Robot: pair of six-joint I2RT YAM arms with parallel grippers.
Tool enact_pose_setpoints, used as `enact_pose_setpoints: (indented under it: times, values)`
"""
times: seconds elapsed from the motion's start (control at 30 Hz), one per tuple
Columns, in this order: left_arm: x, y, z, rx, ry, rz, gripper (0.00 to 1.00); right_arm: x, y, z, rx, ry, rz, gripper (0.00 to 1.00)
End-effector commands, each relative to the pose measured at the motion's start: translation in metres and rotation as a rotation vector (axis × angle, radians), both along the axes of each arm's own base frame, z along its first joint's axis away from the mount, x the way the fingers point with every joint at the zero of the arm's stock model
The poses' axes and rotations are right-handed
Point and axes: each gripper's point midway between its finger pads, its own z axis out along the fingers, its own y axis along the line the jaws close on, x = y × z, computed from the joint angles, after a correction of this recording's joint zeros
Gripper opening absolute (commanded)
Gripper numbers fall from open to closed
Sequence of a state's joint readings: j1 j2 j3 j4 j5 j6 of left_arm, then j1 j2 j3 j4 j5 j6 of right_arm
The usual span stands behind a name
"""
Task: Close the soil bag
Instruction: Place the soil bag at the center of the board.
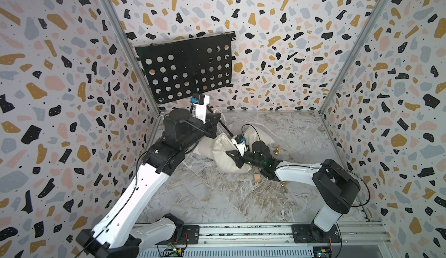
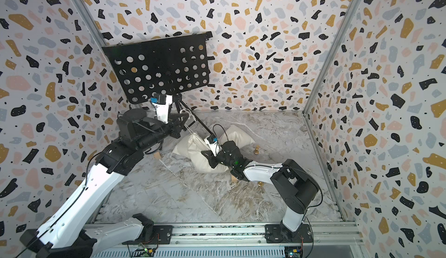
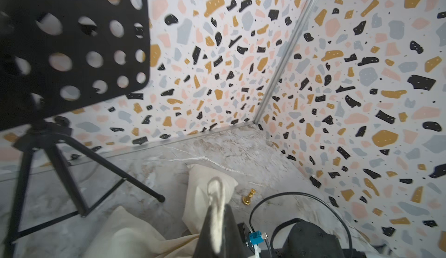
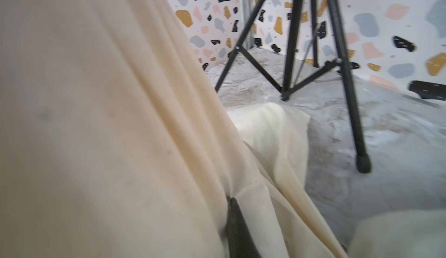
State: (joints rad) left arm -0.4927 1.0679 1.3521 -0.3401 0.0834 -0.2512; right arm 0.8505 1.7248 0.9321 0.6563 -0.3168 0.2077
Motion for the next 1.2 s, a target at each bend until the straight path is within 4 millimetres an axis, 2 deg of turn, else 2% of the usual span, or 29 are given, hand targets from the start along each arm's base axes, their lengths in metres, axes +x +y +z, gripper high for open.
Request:
enact_pose_setpoints:
  times: [0.0, 0.07, 0.17, 0.23, 0.33, 0.43, 0.57, 0.63, 0.73, 0.77, 0.83, 0.93, 1.07, 1.17]
  values:
    - [-0.012, 0.062, 0.037, 0.067, -0.181, 0.269, 0.00, -0.051, 0.050, 0.024, 0.061, 0.073, 0.218, 0.15]
    - [-0.015, 0.096, 0.006, 0.170, -0.125, 0.434, 0.00, -0.070, 0.067, 0.023, 0.067, 0.096, 0.289, 0.20]
    - [-0.014, 0.127, -0.050, 0.303, -0.018, 0.591, 0.00, -0.062, 0.053, 0.003, 0.017, 0.099, 0.220, 0.43]
    - [-0.009, 0.140, -0.093, 0.371, 0.051, 0.683, 0.00, -0.054, 0.029, -0.006, -0.026, 0.088, 0.156, 0.56]
    - [0.006, 0.138, -0.155, 0.380, 0.145, 0.725, 0.00, -0.043, -0.019, -0.003, -0.071, 0.051, 0.033, 0.67]
    - [0.016, 0.145, -0.212, 0.364, 0.257, 0.758, 0.00, -0.044, -0.065, -0.009, -0.181, 0.026, -0.095, 0.71]
    - [0.019, 0.186, -0.285, 0.290, 0.455, 0.857, 0.00, -0.042, -0.118, -0.032, -0.308, 0.071, -0.269, 0.73]
    - [0.018, 0.203, -0.291, 0.302, 0.454, 0.912, 0.00, -0.041, -0.139, -0.044, -0.367, 0.112, -0.335, 0.73]
    - [0.012, 0.212, -0.279, 0.372, 0.443, 0.934, 0.00, -0.033, -0.160, -0.064, -0.433, 0.164, -0.408, 0.73]
    - [0.011, 0.211, -0.270, 0.368, 0.437, 0.919, 0.08, -0.029, -0.163, -0.070, -0.441, 0.189, -0.429, 0.72]
    - [0.012, 0.199, -0.248, 0.315, 0.399, 0.858, 0.32, -0.020, -0.165, -0.080, -0.451, 0.233, -0.448, 0.67]
    - [0.006, 0.179, -0.208, 0.226, 0.297, 0.767, 0.65, -0.003, -0.163, -0.084, -0.459, 0.265, -0.469, 0.61]
    - [-0.010, 0.162, -0.174, 0.254, 0.250, 0.704, 0.71, 0.022, -0.163, -0.089, -0.480, 0.298, -0.522, 0.58]
    - [-0.012, 0.135, -0.164, 0.272, 0.233, 0.593, 0.73, 0.040, -0.161, -0.102, -0.515, 0.322, -0.555, 0.56]
